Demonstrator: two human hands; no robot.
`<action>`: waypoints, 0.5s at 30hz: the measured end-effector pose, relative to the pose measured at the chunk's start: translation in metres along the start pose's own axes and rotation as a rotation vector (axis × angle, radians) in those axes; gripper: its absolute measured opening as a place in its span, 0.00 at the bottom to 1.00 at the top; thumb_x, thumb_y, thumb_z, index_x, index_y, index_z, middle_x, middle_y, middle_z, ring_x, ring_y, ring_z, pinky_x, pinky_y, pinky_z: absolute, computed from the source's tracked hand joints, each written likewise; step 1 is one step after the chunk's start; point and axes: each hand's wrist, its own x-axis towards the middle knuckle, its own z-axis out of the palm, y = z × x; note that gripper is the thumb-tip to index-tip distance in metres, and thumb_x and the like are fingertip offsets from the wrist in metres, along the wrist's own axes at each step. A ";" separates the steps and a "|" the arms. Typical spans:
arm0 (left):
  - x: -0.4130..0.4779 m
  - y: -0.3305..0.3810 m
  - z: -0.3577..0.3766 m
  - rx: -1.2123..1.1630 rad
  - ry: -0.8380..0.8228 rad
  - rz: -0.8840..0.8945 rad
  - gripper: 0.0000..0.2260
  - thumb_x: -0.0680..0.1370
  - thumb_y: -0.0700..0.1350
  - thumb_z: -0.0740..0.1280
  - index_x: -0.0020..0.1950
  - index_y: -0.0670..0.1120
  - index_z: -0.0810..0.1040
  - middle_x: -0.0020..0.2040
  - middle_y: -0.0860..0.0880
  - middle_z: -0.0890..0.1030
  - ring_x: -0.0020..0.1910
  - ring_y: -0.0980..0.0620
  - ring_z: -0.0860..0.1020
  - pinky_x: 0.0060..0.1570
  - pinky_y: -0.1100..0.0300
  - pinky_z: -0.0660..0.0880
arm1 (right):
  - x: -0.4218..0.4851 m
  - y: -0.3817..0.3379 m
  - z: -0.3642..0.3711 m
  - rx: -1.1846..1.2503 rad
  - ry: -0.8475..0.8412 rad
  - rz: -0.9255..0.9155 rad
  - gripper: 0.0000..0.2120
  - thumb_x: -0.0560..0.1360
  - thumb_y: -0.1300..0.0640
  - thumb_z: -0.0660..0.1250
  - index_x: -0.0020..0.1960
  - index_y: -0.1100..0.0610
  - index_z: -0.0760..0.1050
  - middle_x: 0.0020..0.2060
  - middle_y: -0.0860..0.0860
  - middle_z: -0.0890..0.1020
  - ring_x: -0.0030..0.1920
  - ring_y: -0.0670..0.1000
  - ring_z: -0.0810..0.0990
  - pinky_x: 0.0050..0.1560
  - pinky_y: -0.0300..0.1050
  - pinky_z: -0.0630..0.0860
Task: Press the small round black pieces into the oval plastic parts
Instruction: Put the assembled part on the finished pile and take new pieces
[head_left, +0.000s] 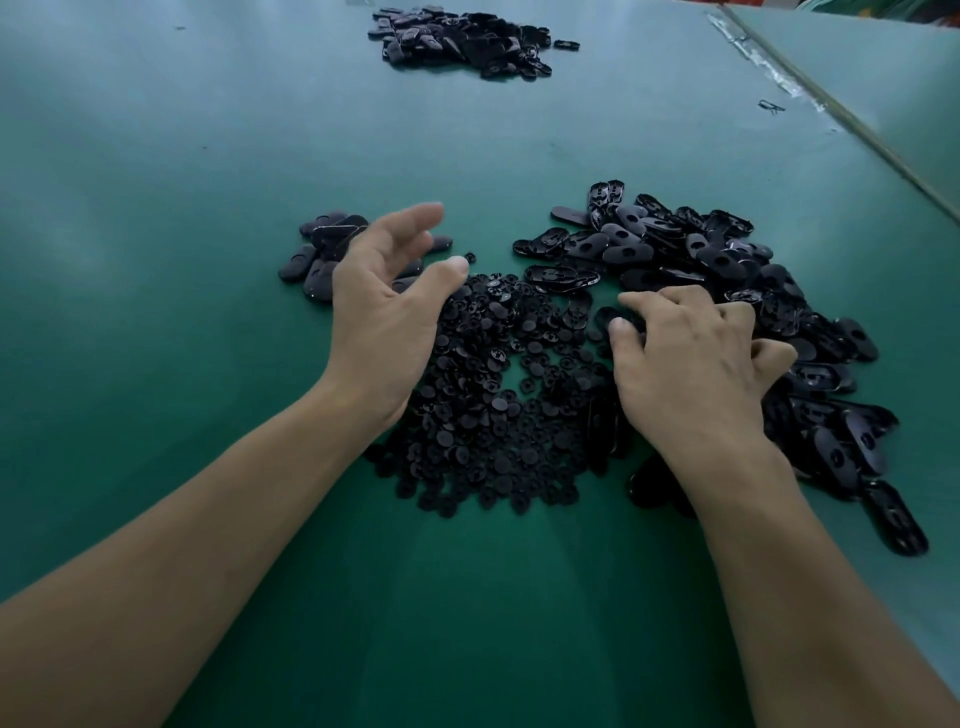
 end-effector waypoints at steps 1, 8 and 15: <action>0.000 0.000 0.000 0.000 -0.010 0.018 0.12 0.72 0.41 0.71 0.54 0.50 0.81 0.54 0.49 0.82 0.55 0.56 0.78 0.64 0.51 0.77 | 0.000 -0.001 0.000 0.016 0.014 -0.006 0.14 0.83 0.46 0.57 0.66 0.40 0.75 0.66 0.44 0.73 0.65 0.54 0.65 0.53 0.53 0.53; -0.003 -0.002 0.002 0.012 -0.123 0.109 0.10 0.78 0.31 0.68 0.44 0.45 0.82 0.40 0.50 0.83 0.39 0.53 0.79 0.43 0.60 0.79 | -0.001 -0.003 -0.002 0.067 0.086 -0.015 0.08 0.82 0.50 0.63 0.57 0.44 0.80 0.58 0.47 0.79 0.60 0.55 0.71 0.50 0.50 0.53; -0.002 -0.002 0.001 0.002 -0.159 0.124 0.11 0.77 0.32 0.69 0.43 0.48 0.82 0.39 0.52 0.84 0.38 0.53 0.79 0.41 0.62 0.78 | -0.001 -0.004 -0.005 0.123 0.094 -0.047 0.13 0.81 0.53 0.64 0.65 0.45 0.77 0.61 0.51 0.79 0.62 0.57 0.72 0.56 0.54 0.63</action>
